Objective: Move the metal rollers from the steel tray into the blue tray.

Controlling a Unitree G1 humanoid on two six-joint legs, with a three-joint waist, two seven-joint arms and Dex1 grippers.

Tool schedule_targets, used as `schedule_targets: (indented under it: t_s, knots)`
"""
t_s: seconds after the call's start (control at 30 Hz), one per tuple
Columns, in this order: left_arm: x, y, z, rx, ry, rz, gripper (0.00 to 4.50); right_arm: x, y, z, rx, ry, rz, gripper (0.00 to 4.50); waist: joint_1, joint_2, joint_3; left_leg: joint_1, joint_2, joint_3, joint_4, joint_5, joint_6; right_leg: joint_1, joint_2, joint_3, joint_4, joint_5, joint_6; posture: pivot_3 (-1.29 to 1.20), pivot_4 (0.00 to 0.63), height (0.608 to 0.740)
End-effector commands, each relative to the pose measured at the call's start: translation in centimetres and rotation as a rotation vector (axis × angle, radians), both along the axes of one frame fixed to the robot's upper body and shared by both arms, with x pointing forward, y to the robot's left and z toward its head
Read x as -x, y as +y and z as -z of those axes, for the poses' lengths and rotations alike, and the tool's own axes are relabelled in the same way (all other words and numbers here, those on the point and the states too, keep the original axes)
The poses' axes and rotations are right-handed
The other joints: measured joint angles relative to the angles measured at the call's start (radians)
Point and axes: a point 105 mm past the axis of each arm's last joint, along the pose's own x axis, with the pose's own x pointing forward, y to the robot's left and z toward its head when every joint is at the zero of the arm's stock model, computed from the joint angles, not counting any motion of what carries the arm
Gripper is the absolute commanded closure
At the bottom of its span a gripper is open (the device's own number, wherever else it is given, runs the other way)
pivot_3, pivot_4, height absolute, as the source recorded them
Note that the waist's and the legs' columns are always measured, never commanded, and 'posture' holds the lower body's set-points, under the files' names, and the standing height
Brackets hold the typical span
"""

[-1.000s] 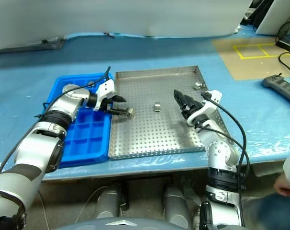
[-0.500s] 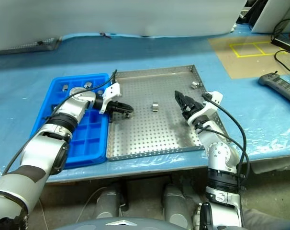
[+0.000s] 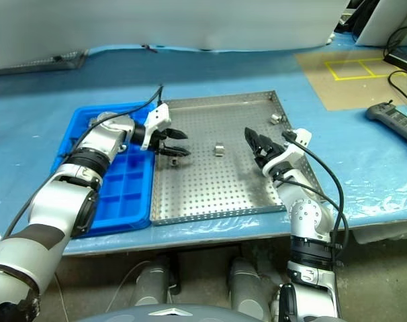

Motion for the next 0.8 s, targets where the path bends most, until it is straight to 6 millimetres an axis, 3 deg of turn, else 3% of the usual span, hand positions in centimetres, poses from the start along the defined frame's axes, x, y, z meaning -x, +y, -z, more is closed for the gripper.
schedule_targets:
  t_s: [0.03,0.27,0.8]
  knots:
    - [0.8,0.2,1.4,-0.099,0.016,0.063,1.19,0.2,-0.3,-1.1,-0.007,-0.05,0.02,0.97,-0.001,0.0,0.0,0.0,0.0,0.0,0.0,0.0,0.0,0.0,0.0,0.0,0.0,0.0,0.0,-0.37,0.15,0.74]
    - [0.4,1.5,2.3,-0.217,-0.008,0.033,1.19,0.5,-0.6,-1.0,-0.007,-0.045,0.035,0.97,-0.004,0.0,0.0,0.001,0.0,0.0,0.0,0.0,0.0,0.0,0.001,0.0,0.0,0.0,0.0,-0.37,0.15,0.74]
    - [-1.4,3.6,-3.8,-0.261,-0.114,-0.024,1.19,0.0,-0.1,-0.6,-0.005,-0.034,0.013,0.97,0.0,0.0,0.0,0.0,0.0,0.0,0.0,0.0,-0.001,0.0,0.002,0.0,0.0,0.0,0.0,-0.34,0.15,0.74]
